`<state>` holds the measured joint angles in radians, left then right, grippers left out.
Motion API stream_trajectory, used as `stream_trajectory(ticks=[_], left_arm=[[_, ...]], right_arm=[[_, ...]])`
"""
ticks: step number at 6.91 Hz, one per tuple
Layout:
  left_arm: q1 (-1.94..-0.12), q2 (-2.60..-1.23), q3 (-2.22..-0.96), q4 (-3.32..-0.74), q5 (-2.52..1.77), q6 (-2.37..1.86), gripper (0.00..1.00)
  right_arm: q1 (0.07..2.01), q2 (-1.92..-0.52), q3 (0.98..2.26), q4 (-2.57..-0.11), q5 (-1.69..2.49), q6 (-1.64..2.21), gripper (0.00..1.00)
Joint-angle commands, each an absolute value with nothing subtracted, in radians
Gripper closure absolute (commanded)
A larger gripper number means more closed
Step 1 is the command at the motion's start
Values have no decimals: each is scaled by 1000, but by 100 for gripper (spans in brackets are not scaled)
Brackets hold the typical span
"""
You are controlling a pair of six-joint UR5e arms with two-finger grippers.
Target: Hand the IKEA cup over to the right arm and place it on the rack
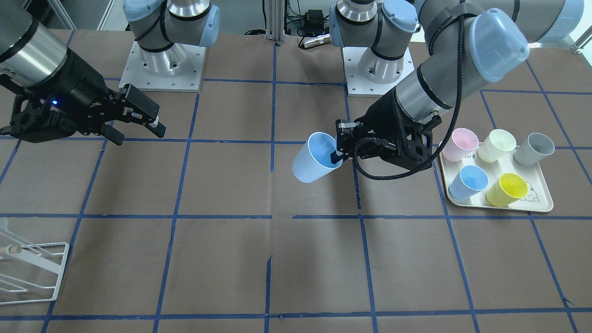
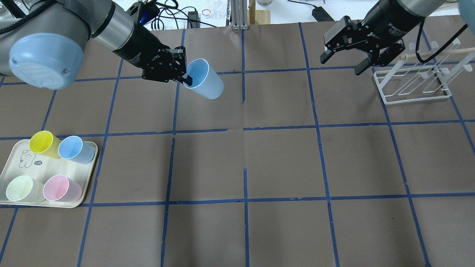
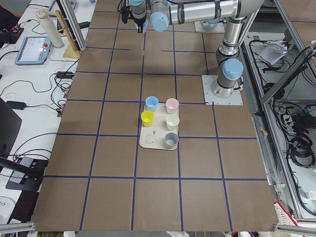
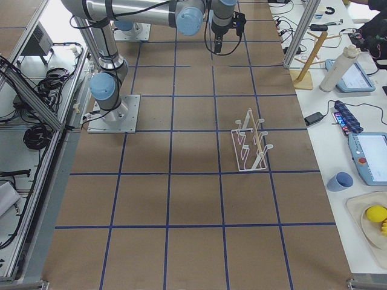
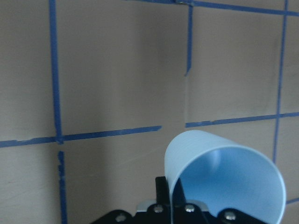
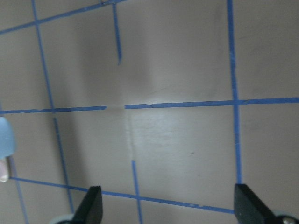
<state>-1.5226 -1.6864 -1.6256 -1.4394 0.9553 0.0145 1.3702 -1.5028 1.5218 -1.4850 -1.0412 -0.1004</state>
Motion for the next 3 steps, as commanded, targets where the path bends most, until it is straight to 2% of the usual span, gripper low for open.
stream_trajectory(ticks=[1,3], left_arm=[[-1462,-1637,-1708,-1508,583,-4,100],[-1456,-1588,-1874,-1497,285,-17,100]], right_arm=[[1232,-1505,1529,-1319,-552,-107,0],[1216,-1512,1557,-1150,-290,-107,0]])
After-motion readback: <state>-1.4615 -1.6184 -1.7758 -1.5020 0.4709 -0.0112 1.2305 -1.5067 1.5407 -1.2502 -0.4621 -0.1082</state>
